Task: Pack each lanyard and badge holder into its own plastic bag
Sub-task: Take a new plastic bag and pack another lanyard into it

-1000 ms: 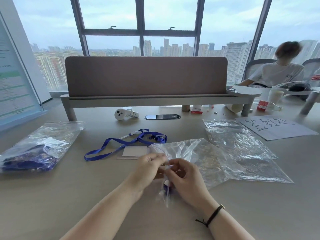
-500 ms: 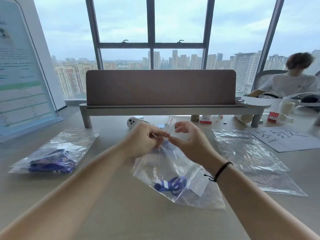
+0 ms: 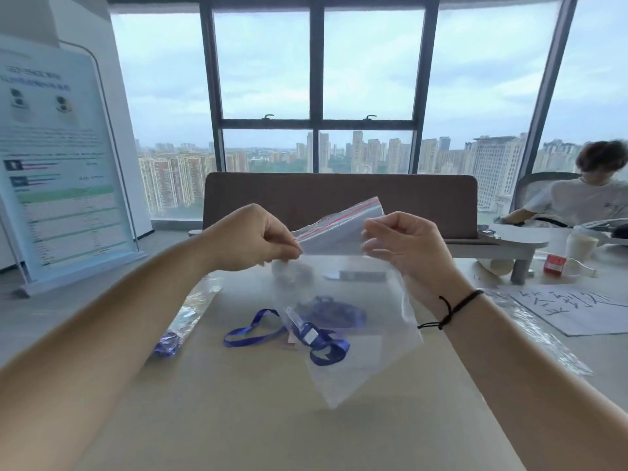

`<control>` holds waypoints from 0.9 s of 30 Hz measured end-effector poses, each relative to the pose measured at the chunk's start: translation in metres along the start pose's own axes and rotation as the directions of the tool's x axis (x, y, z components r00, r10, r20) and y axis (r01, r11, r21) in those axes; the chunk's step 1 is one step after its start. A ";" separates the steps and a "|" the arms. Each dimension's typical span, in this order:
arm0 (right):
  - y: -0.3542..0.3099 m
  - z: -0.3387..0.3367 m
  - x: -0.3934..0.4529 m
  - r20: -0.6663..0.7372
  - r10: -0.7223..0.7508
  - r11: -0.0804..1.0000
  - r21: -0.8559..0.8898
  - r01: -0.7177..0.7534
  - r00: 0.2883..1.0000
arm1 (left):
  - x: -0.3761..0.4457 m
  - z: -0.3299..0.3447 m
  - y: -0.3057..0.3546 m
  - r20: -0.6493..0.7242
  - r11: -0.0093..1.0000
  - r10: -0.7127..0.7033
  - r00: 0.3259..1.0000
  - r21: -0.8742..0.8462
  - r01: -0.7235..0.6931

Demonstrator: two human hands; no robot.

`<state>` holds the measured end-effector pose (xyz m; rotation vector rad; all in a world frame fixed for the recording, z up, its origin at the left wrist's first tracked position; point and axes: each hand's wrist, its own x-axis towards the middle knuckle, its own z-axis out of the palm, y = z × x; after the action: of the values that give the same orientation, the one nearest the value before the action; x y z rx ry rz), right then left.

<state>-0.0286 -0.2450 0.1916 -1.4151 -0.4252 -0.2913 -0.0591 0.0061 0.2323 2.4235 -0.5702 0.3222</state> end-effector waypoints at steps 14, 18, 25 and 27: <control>0.013 0.013 -0.020 -0.016 0.133 0.956 0.266 -0.124 0.991 | -0.028 0.008 -0.039 -0.341 0.652 -0.255 0.905 -0.752 -0.100; 0.016 0.026 -0.020 0.002 0.165 0.924 0.348 -0.155 0.986 | -0.058 0.082 -0.074 0.060 0.715 -0.220 0.974 -0.669 0.203; 0.029 0.026 -0.011 -0.087 0.230 0.928 0.320 -0.191 0.969 | -0.087 0.156 -0.103 0.245 0.446 -0.441 0.863 -0.775 0.447; 0.037 0.019 -0.006 -0.093 0.247 0.933 0.291 -0.211 0.964 | -0.086 0.152 -0.108 0.215 0.418 -0.481 0.850 -0.796 0.438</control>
<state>-0.0197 -0.2211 0.1583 -1.1474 -0.1822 -0.1241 -0.0697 0.0166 0.0277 1.5079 0.0421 -0.1352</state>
